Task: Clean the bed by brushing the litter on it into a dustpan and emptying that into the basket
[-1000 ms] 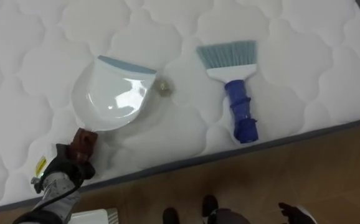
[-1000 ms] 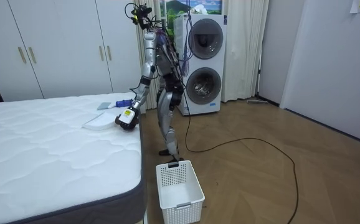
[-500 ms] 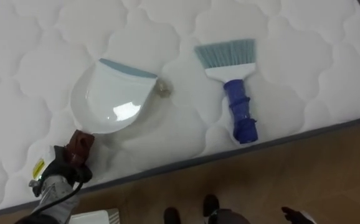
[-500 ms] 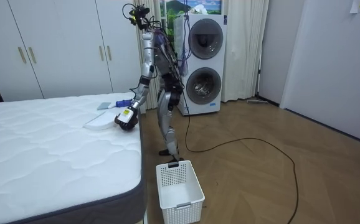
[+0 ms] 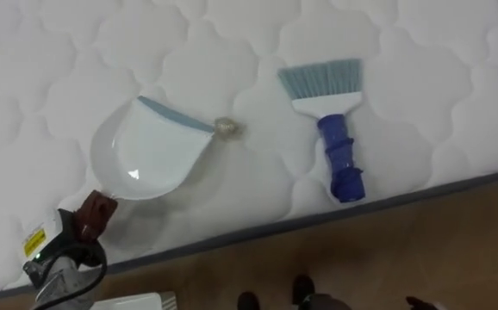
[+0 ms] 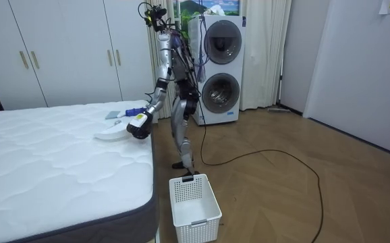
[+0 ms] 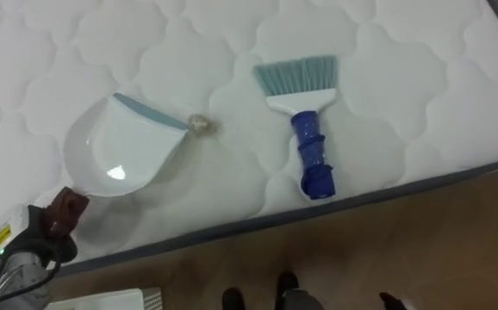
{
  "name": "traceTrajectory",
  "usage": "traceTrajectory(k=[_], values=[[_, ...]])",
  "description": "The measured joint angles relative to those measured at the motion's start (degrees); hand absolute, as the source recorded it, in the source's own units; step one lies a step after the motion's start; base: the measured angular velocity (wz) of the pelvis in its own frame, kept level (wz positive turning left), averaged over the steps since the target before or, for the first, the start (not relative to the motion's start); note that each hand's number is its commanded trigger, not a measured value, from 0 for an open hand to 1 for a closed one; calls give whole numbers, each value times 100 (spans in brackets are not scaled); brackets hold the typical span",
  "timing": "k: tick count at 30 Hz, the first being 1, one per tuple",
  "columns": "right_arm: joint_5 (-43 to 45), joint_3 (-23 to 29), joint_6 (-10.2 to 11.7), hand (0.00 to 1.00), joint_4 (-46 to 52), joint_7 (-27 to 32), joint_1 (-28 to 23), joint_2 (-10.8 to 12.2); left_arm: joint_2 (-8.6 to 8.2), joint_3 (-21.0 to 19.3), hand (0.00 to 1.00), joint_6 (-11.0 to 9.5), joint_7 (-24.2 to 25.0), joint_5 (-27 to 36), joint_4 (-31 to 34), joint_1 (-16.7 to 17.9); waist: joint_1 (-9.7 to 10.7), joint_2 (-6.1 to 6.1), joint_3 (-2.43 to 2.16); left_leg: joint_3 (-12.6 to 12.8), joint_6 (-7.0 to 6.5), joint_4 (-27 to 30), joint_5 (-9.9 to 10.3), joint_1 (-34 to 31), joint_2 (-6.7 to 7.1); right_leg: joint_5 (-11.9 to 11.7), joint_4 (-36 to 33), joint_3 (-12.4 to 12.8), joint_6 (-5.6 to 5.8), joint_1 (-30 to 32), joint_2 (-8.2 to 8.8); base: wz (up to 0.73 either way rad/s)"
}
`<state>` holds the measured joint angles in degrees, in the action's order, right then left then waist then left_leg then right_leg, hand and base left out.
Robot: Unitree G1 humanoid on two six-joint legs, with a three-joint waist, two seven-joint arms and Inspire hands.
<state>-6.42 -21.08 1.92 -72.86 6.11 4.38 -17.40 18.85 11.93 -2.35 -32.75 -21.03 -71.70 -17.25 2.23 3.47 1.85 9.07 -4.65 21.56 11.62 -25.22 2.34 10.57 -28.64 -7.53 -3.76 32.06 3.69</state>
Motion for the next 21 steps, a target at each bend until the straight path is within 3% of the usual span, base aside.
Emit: traceTrajectory(k=[4,9,15,21], values=[[-84,117,-4,0,-9,4,-6,-81,-1,8,100,-18,-158,-120,85,127,8,-1,0,13,-1,9,-1,-14,13,1,-4,-6,-1,23,19,-2],[-785,286,-2,0,-38,7,-13,-87,29,21,100,-58,-330,-288,86,209,46,-6,1,47,-2,78,-1,-15,11,0,-44,22,2,12,23,-1],[-1163,503,60,0,-5,79,-4,-77,58,29,100,-93,-524,-742,158,232,51,-45,1,124,-4,63,0,-19,-6,3,-4,42,12,18,12,-4],[-1881,1033,57,0,0,144,23,-75,75,31,100,-180,-790,-1351,230,289,83,-113,1,149,-4,98,0,-7,-22,-1,-7,41,13,-6,6,0]])
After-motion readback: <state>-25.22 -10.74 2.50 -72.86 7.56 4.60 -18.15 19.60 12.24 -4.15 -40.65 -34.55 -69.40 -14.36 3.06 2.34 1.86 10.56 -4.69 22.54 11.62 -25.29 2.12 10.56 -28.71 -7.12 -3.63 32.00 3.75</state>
